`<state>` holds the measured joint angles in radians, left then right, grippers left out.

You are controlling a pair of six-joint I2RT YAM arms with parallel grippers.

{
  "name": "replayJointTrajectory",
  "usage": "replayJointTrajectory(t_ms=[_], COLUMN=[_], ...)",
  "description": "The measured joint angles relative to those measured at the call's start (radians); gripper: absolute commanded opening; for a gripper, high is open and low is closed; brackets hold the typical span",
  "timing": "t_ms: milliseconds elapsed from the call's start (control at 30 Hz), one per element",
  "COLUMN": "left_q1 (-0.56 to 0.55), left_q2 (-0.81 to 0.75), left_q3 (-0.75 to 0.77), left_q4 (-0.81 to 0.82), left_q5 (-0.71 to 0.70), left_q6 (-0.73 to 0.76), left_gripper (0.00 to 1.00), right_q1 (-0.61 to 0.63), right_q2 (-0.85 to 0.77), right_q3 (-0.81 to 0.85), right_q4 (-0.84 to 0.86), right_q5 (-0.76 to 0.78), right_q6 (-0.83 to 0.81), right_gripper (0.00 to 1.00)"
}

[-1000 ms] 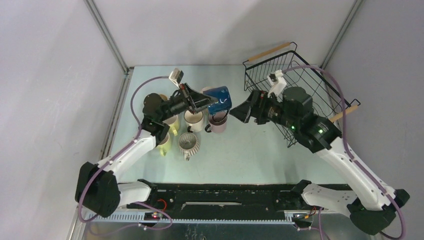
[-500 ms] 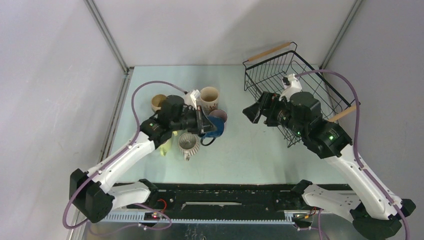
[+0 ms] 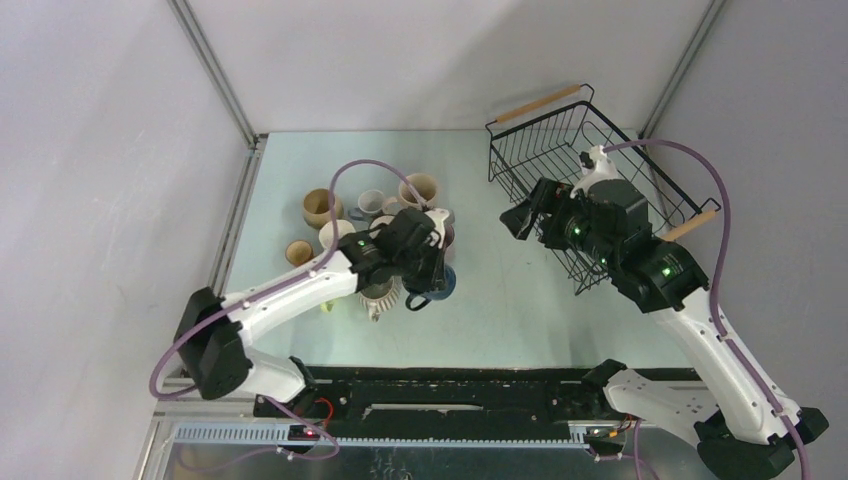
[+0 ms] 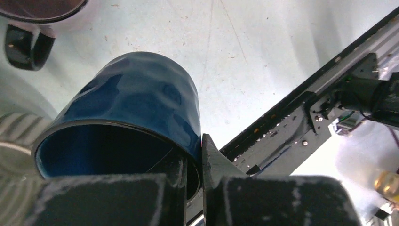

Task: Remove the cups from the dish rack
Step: Place the cup at the center of the board.

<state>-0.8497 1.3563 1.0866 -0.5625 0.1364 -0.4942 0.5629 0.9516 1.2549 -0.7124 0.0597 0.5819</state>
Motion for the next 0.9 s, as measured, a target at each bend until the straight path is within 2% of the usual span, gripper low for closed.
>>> replayJointTrajectory(t_ms=[333,900], left_q1=[-0.051,-0.051], left_q2=[0.181,0.294], left_q3=[0.075,0.090], left_q4=[-0.031,-0.097], left_q5=[-0.088,-0.173], left_q6=[0.025,0.086], left_gripper=[0.00,0.01], right_q1=[-0.024,-0.053], right_q2=[-0.020,-0.037], right_q3=[-0.005,-0.035], right_q4=[-0.028,-0.031], right_q5=[0.006,-0.023], right_q6=[-0.001,0.001], right_gripper=[1.00,1.00])
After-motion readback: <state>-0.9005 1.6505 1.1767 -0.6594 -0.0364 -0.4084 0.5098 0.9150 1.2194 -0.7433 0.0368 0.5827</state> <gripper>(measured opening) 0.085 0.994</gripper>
